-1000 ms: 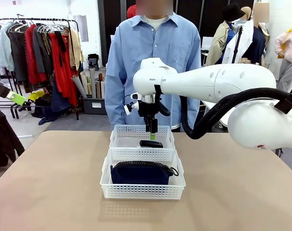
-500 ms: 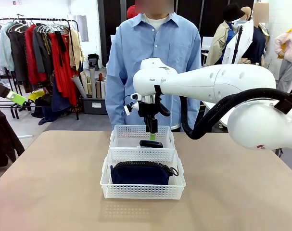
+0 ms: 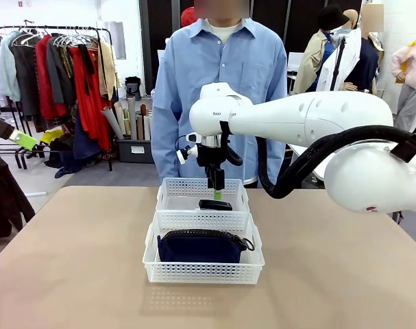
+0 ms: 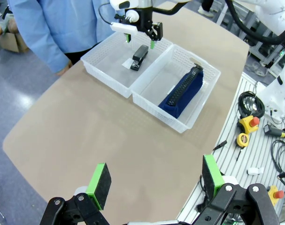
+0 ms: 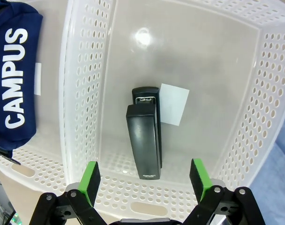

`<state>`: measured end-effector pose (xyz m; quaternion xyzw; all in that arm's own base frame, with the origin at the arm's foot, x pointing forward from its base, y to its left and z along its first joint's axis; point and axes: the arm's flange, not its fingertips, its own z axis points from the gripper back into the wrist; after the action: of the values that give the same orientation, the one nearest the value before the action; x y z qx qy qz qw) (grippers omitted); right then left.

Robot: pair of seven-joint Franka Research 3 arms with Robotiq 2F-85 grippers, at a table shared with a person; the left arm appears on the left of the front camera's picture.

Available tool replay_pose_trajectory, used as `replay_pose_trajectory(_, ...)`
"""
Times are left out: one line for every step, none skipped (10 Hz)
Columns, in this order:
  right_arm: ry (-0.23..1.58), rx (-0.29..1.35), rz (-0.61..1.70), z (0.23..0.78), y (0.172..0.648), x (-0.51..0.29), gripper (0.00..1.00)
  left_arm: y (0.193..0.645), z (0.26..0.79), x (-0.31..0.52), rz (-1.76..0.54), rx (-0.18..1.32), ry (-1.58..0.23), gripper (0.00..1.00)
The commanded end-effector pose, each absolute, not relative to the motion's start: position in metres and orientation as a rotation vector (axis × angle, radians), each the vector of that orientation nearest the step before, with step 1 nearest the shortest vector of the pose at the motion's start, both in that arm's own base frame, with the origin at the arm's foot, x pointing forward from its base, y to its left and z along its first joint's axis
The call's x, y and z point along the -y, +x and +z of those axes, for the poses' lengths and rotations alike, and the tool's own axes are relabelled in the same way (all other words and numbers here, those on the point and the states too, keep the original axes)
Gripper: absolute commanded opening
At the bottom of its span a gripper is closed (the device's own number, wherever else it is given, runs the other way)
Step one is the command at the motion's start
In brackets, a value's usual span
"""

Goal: Distribute items into two baskets.
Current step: Place the picked Stapler into the Organizing basket as instructed by the person.

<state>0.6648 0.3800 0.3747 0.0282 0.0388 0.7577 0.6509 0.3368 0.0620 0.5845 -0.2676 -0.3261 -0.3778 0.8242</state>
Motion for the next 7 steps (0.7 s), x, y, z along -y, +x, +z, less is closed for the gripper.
replay_pose_trajectory(0.062, -0.082, 1.722, 0.378, 0.665, -0.380, 1.00, 0.337, 0.584, -0.062, -0.807, 0.706, -0.577, 1.00)
replay_pose_trajectory(0.062, -0.082, 1.722, 0.378, 0.665, -0.380, 1.00, 0.337, 0.584, -0.062, -0.807, 0.706, -0.577, 1.00)
replay_pose_trajectory(0.064, -0.088, 1.721, 0.375, 0.665, -0.380, 1.00, 0.337, 0.584, -0.062, -0.807, 0.706, -0.577, 1.00)
replay_pose_trajectory(0.072, -0.040, 1.655, 0.384, 0.654, -0.367, 1.00, 0.337, 0.584, -0.062, -0.807, 0.706, -0.577, 1.00)
replay_pose_trajectory(0.103, 0.035, 1.596, 0.400, 0.640, -0.346, 1.00, 0.337, 0.584, -0.062, -0.807, 0.706, -0.577, 1.00)
replay_pose_trajectory(0.112, 0.076, 1.550, 0.413, 0.625, -0.329, 1.00, 0.337, 0.584, -0.062, -0.807, 0.706, -0.577, 1.00)
replay_pose_trajectory(0.145, 0.119, 1.502, 0.426, 0.611, -0.310, 1.00, 0.337, 0.584, -0.062, -0.807, 0.706, -0.577, 1.00)
